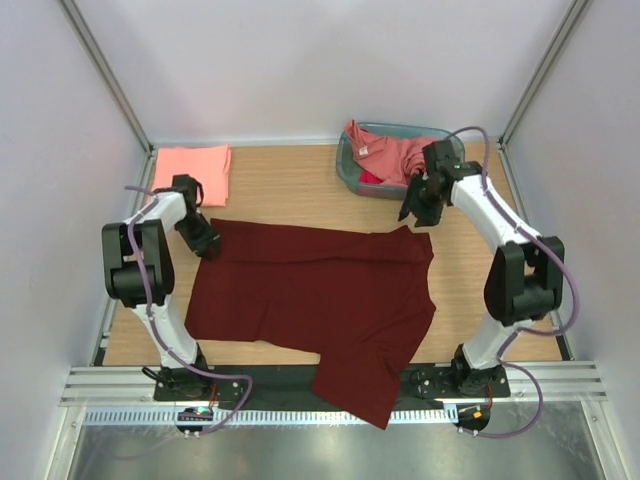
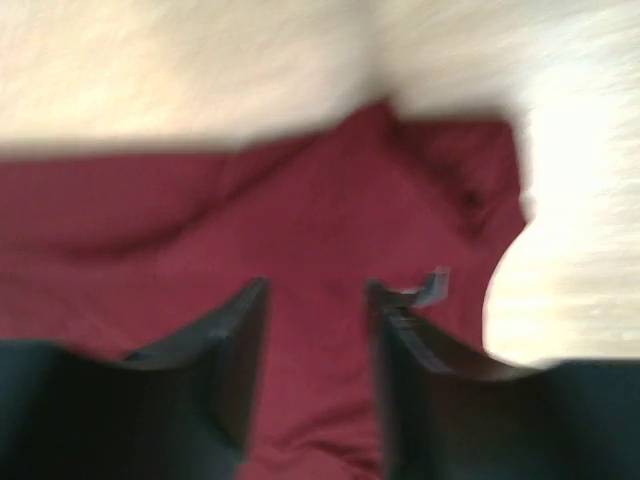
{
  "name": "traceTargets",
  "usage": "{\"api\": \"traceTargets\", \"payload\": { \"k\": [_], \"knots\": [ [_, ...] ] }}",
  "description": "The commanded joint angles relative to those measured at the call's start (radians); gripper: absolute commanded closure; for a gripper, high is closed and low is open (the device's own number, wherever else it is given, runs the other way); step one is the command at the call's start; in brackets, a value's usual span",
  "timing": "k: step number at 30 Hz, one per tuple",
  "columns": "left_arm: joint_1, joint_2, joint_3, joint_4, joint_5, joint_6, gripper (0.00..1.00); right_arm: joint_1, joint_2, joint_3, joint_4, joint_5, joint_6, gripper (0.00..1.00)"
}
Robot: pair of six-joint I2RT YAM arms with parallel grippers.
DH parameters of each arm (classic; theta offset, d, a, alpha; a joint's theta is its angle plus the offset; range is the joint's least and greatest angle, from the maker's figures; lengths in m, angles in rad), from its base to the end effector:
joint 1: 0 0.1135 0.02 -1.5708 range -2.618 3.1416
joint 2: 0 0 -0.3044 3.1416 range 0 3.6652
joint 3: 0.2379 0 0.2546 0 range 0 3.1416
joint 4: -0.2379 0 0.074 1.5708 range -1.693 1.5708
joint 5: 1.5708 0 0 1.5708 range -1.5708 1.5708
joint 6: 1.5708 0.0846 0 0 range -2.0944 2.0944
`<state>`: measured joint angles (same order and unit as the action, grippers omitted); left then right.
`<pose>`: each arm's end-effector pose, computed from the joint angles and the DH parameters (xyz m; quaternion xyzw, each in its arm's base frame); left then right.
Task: Fold and stack the t-shirts
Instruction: Fold the tshirt
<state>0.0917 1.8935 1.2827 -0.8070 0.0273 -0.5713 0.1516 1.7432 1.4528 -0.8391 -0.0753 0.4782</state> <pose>0.3764 0.0323 0.1527 -0.3235 0.9430 -0.0314 0.0710 0.3886 0.0658 0.2568 0.1504 0.9634 0.1027 0.1966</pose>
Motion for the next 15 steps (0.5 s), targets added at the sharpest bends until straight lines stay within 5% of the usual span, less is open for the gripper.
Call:
{"api": "traceTargets", "payload": {
  "k": [1,3,9,15],
  "knots": [
    [-0.001,-0.085,-0.008,0.011,0.011,0.004,0.76,0.095,-0.119,-0.112,-0.046,0.031,-0.052,0.56],
    [-0.004,-0.096,-0.008,0.008,0.023,-0.001,0.76,0.159,-0.114,-0.186,-0.003,0.025,-0.018,0.63],
    [-0.012,-0.116,-0.003,-0.014,0.029,0.002,0.76,0.287,-0.015,-0.149,0.023,0.192,-0.082,0.52],
    [-0.015,-0.129,-0.034,-0.015,0.022,0.010,0.76,0.312,0.091,-0.097,0.014,0.302,-0.139,0.53]
  ]
}}
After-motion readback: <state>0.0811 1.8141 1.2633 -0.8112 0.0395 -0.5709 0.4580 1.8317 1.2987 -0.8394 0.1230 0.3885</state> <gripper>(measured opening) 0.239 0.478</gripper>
